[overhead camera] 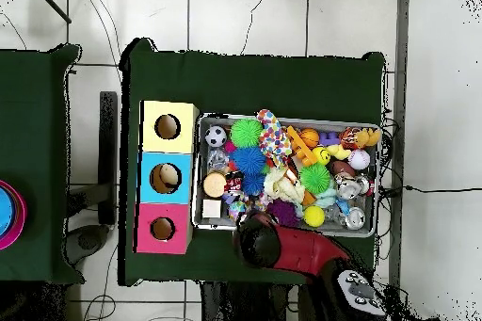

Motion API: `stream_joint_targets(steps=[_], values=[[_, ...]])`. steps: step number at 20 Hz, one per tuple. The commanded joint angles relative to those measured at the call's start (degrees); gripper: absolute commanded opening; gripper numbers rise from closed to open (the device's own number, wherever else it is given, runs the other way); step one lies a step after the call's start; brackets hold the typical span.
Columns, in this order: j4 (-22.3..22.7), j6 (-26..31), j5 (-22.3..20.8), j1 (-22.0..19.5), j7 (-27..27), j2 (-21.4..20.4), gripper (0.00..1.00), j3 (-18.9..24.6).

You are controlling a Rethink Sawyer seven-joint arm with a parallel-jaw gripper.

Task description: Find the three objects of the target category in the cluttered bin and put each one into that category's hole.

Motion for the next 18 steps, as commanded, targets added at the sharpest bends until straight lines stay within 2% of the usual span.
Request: stream_joint_targets(steps=[1,7,11,16,17,18], values=[[0.86,-1.98,-2.42,-1.13,6.72,4.15,1.00,2.96],[0.42,-2.71,-2.39,-1.11,6.93,6.55,1.00,3.01],[0.20,-6.20,-2.70,-0.58,7.71,8.62,1.00,2.75],[1.00,-12.20,-3.95,-0.32,8.61,9.10,1.00,2.46],[1.34,-12.94,-3.96,-0.45,8.76,8.83,0.00,2.67],[1.60,-13.34,-3.93,-0.55,9.01,8.66,0.00,2.78]])
